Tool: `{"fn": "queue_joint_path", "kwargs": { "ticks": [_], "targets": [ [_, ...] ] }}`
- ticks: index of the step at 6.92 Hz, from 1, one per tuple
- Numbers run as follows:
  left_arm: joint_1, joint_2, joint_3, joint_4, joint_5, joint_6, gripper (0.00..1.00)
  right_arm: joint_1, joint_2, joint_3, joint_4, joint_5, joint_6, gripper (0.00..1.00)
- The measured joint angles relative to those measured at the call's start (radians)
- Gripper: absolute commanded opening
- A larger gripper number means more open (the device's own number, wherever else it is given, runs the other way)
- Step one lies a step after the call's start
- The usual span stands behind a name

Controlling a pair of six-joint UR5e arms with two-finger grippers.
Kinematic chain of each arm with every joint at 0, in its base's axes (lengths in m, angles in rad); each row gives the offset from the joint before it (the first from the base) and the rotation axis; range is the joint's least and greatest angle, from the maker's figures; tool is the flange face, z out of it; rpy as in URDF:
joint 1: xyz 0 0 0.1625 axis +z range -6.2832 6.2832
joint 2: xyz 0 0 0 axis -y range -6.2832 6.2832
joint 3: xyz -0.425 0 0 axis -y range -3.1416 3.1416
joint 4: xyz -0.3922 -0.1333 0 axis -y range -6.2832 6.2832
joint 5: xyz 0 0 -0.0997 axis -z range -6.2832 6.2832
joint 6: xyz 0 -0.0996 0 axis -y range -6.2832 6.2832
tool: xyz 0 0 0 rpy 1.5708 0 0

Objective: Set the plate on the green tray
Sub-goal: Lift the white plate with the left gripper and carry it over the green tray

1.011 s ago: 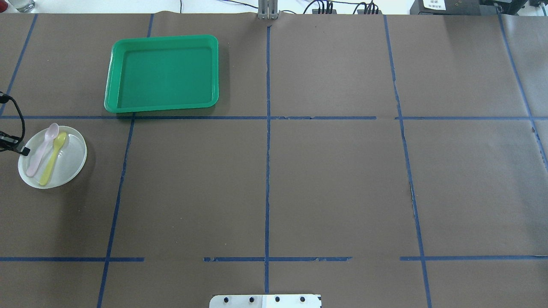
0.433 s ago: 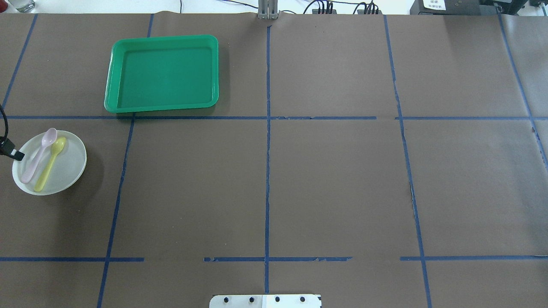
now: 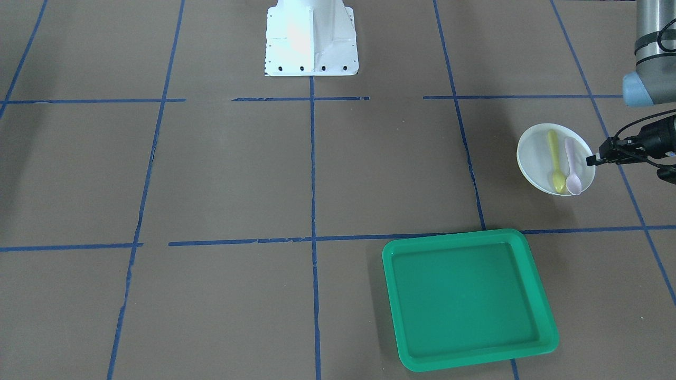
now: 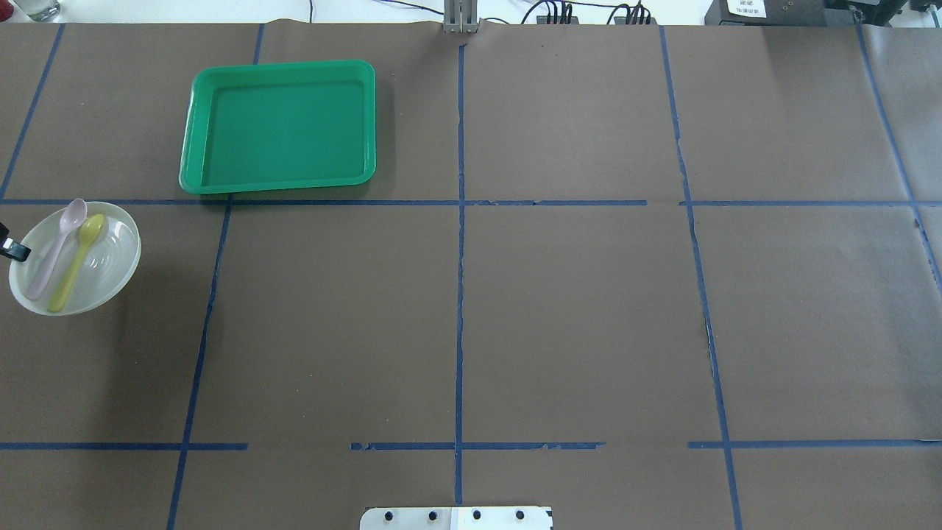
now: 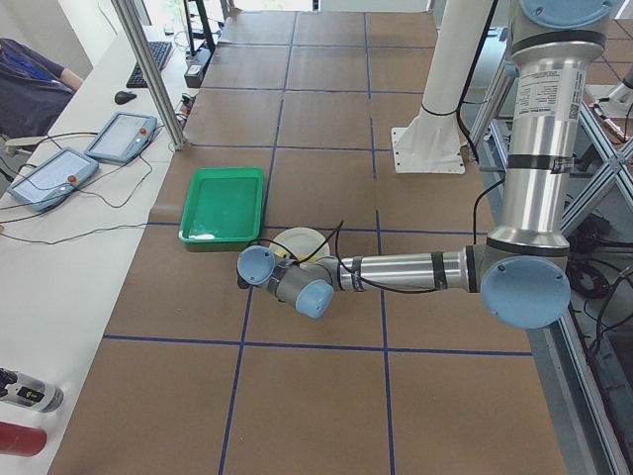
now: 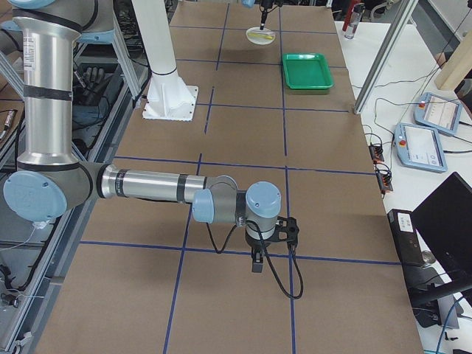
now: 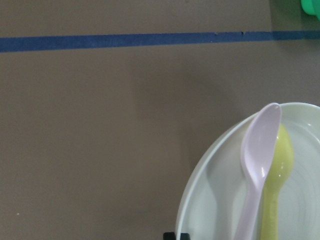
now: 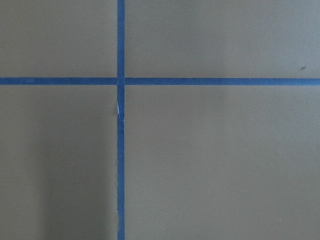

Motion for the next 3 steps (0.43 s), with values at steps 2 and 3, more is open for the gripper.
{"fn": "queue_joint_path", "kwargs": {
  "ticks": [2, 3],
  "targets": [
    [0.004, -0.115, 0.0, 0.05, 0.023, -0.161, 0.0, 0.0, 0.0, 0.0, 0.0, 0.0, 0.0, 1.0],
    [0.027, -0.187, 0.035, 0.051, 0.069, -0.243, 0.0, 0.0, 0.0, 0.0, 0.0, 0.0, 0.0, 1.0]
  ]
}}
